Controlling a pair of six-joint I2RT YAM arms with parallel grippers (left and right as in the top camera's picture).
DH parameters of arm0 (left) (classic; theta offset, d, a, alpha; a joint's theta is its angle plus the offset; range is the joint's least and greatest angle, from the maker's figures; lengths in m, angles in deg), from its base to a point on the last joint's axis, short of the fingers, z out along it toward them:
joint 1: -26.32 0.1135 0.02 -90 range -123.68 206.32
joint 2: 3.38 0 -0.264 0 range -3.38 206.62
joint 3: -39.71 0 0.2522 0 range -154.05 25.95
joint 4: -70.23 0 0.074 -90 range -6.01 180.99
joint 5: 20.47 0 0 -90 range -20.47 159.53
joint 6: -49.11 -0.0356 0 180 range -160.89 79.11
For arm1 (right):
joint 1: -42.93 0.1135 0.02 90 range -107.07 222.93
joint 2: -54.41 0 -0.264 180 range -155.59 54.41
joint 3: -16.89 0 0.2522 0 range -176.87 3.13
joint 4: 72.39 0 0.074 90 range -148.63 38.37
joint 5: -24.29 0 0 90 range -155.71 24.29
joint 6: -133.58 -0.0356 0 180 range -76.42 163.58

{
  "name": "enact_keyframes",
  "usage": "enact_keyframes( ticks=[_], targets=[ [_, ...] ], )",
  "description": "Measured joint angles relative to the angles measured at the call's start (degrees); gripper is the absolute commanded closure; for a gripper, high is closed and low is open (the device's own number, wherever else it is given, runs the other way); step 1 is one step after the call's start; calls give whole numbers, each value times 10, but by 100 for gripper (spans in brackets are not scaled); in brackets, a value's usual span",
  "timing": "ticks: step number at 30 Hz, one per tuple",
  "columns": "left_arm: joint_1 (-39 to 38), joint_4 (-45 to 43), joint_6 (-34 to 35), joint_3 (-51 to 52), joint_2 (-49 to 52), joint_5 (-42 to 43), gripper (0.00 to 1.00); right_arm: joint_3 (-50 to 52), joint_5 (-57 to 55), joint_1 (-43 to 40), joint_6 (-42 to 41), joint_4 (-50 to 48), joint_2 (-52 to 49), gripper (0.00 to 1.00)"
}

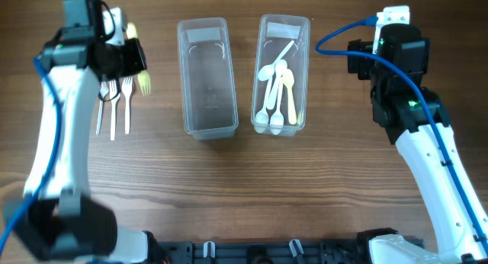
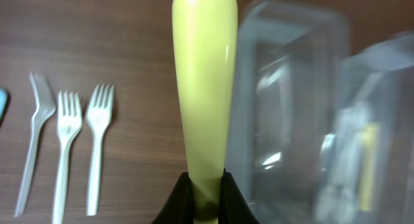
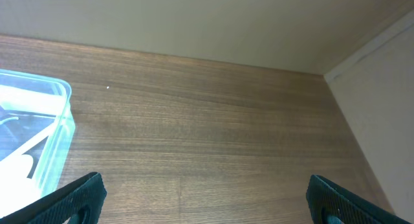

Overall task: Pack container
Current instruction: 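Carry the cream fork into the left container and release it, then move left gripper to a white fork and grasp it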

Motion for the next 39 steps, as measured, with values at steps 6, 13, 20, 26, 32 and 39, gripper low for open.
enact_keyframes(
  ticks=[6, 13, 20, 26, 32, 39],
  targets=[
    [-91, 11, 24, -6, -35, 47, 96, 0, 0, 0, 0, 0, 0, 0],
    [-190, 2, 66, -6, 15, 10, 93, 0, 0, 0, 0, 0, 0, 0],
    [-195, -7, 87, -6, 42, -13, 30, 0, 0, 0, 0, 0, 0, 0],
    [-194, -48, 96, -5, 45, -16, 0, 0, 0, 0, 0, 0, 0, 0],
    [-158, -47, 95, -5, 36, -16, 0, 0, 0, 0, 0, 0, 0, 0],
    [-37, 49, 57, -5, -13, -78, 7, 0, 0, 0, 0, 0, 0, 0]
  ],
)
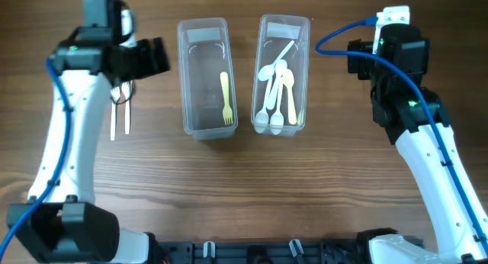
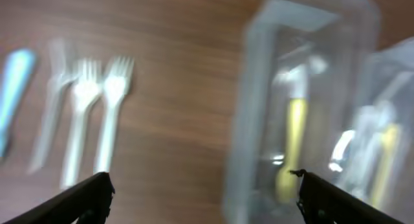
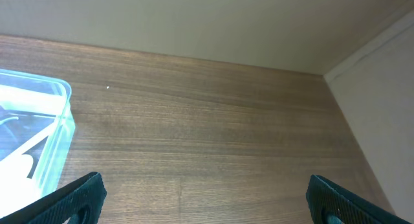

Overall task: Pack container
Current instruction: 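Move left gripper to a white fork and grasp it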

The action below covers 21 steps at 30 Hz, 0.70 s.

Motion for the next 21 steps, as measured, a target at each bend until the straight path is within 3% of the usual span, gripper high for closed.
enact_keyframes(
  ticks=[4, 7, 8, 21],
  targets=[
    [47, 33, -22, 4, 0, -51, 19, 0, 0, 0, 0, 0, 0, 0],
    [74, 14, -37, 29, 0, -72, 43, 0, 0, 0, 0, 0, 0, 0],
    [78, 6, -39, 40, 0, -76, 47, 0, 0, 0, 0, 0, 0, 0],
    [87, -118, -76, 184, 57, -89, 41, 0, 0, 0, 0, 0, 0, 0]
  ],
)
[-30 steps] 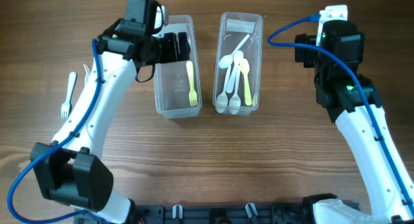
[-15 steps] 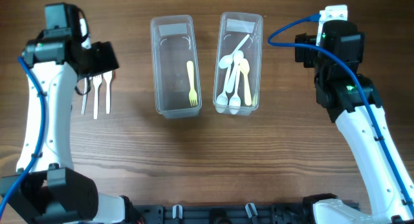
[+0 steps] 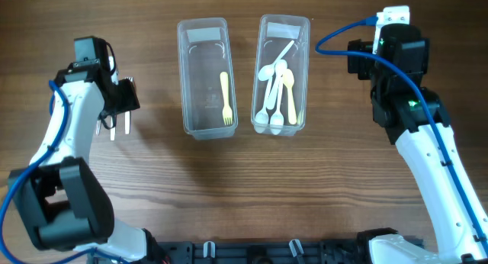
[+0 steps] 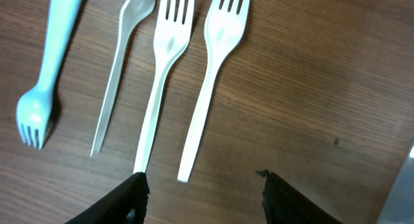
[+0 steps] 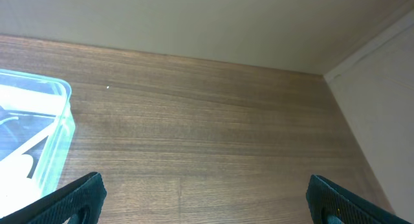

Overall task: Pack container
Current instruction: 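Move left gripper to a white fork and grasp it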

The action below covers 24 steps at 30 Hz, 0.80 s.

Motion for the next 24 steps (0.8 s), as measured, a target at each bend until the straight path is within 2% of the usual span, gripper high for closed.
enact_keyframes(
  ticks=[24],
  targets=[
    [0, -137, -3, 0, 120, 3, 41, 0, 0, 0, 0, 0, 0, 0]
  ],
)
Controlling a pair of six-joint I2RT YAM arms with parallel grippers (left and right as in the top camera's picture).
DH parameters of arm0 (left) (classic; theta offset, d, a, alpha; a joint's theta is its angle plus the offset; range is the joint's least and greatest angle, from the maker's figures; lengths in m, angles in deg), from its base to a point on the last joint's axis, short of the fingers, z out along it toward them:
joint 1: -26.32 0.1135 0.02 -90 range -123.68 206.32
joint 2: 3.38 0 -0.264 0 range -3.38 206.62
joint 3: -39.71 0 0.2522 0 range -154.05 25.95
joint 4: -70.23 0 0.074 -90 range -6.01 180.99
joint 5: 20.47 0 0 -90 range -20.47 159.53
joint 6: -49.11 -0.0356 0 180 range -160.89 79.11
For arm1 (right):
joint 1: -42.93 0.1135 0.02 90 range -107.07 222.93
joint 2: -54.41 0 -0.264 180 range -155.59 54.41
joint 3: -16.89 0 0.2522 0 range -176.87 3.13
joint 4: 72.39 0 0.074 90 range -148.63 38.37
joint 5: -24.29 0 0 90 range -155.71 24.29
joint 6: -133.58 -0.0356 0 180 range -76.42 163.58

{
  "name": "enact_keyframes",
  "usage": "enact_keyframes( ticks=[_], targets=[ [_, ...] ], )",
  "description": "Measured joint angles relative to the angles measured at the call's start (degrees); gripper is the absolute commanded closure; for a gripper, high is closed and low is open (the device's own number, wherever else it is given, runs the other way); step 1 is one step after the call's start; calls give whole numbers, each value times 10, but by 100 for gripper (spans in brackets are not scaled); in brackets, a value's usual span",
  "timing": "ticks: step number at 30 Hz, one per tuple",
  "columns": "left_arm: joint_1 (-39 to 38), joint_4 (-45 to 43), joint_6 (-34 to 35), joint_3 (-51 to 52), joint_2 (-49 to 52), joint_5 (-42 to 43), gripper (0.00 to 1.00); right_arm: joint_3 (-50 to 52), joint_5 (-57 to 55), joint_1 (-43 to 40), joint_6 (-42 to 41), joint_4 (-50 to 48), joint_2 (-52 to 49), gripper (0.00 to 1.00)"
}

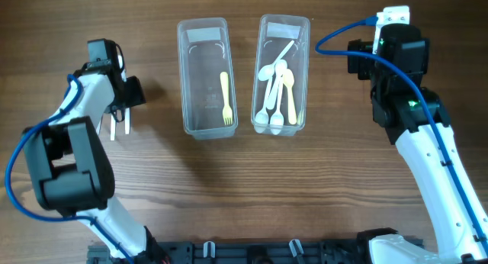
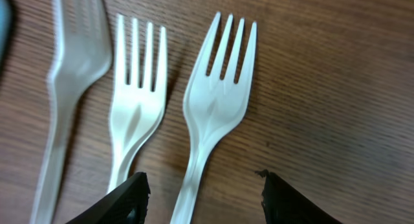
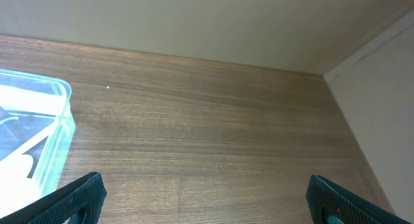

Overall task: Pack container
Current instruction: 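Move left gripper to a white fork and grasp it, then lower the white fork into the left container and open gripper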

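My left gripper (image 2: 202, 199) is open and low over the white plastic forks on the table, its fingers either side of the handle of the rightmost fork (image 2: 217, 114). A second fork (image 2: 137, 114) and a third utensil (image 2: 68, 94) lie to its left. In the overhead view the left gripper (image 1: 123, 96) covers most of these forks (image 1: 126, 127). The left clear container (image 1: 204, 77) holds one yellow fork (image 1: 225, 96). The right clear container (image 1: 282, 73) holds several white and cream spoons (image 1: 276, 92). My right gripper (image 3: 206, 198) is open and empty, off to the right.
A light blue utensil's edge (image 2: 3, 26) shows at the far left of the left wrist view. The right wrist sees bare wood table (image 3: 207, 133), a corner of the spoon container (image 3: 32, 133) and the wall behind.
My left gripper has come down closer to the white forks and now straddles the rightmost one's handle. The right arm and both containers are unchanged.
My left gripper held a yellow fork beside the left container. By 1.5 s ago the fork lay inside that container and the gripper was open. Then it was back over the row of white forks, and now it sits low around the rightmost one.
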Motion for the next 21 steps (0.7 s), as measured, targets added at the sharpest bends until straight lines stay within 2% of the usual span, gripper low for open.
enact_keyframes(
  ticks=[4, 5, 7, 17, 21],
  targets=[
    [0, -13, 0, -1, 25, 15, 43, 0, 0, 0, 0, 0, 0, 0],
    [1, -16, 0, -1, 27, 17, 53, 0, 0, 0, 0, 0, 0, 0],
    [2, -17, 0, -3, 29, 17, 96, 0, 0, 0, 0, 0, 0, 0],
    [3, -15, -2, -7, 31, 21, 96, 0, 0, 0, 0, 0, 0, 0],
    [3, 17, -2, -7, 15, 40, 96, 0, 0, 0, 0, 0, 0, 0]
  ],
)
